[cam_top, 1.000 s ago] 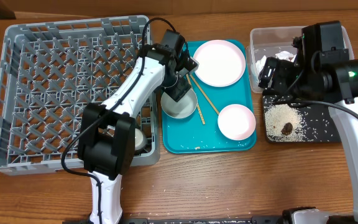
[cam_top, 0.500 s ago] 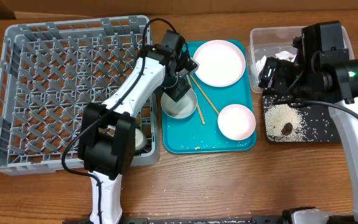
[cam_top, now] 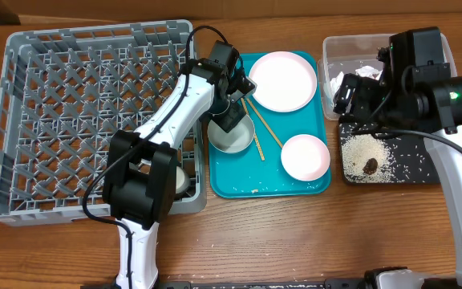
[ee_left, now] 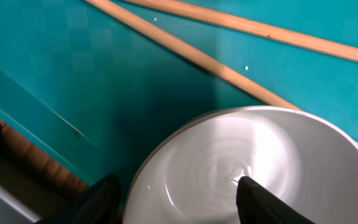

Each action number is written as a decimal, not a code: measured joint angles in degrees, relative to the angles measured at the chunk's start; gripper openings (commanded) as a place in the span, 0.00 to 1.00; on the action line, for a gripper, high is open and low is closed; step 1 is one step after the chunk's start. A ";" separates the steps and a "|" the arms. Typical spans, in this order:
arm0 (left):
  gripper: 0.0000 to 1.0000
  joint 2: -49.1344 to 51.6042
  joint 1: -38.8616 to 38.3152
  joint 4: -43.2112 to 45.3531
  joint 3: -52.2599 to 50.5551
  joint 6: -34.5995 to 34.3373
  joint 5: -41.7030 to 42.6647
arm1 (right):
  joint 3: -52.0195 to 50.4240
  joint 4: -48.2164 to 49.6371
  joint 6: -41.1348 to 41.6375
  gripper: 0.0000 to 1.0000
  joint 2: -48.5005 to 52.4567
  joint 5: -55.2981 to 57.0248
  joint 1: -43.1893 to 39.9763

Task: Sort waste into correct bins and load items into the dishwasher
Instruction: 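Lower left gripper and grasp the grey bowl's rim, then lift the grey bowl and carry it over the dish rack, then set the grey bowl into the rack's back row and release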

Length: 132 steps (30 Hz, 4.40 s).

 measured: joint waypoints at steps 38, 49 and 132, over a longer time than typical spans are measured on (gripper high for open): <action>0.29 0.02 0.00 2.01 -0.48 0.17 -0.02 | 0.00 -0.02 -1.16 1.00 0.00 0.00 0.00; 0.04 0.02 0.00 3.26 -2.01 0.17 0.17 | 0.00 0.00 -1.51 1.00 0.00 0.00 0.02; 0.39 11.56 -0.02 -6.93 19.47 -45.13 -79.01 | 0.00 2.23 -1.51 1.00 0.00 0.04 0.00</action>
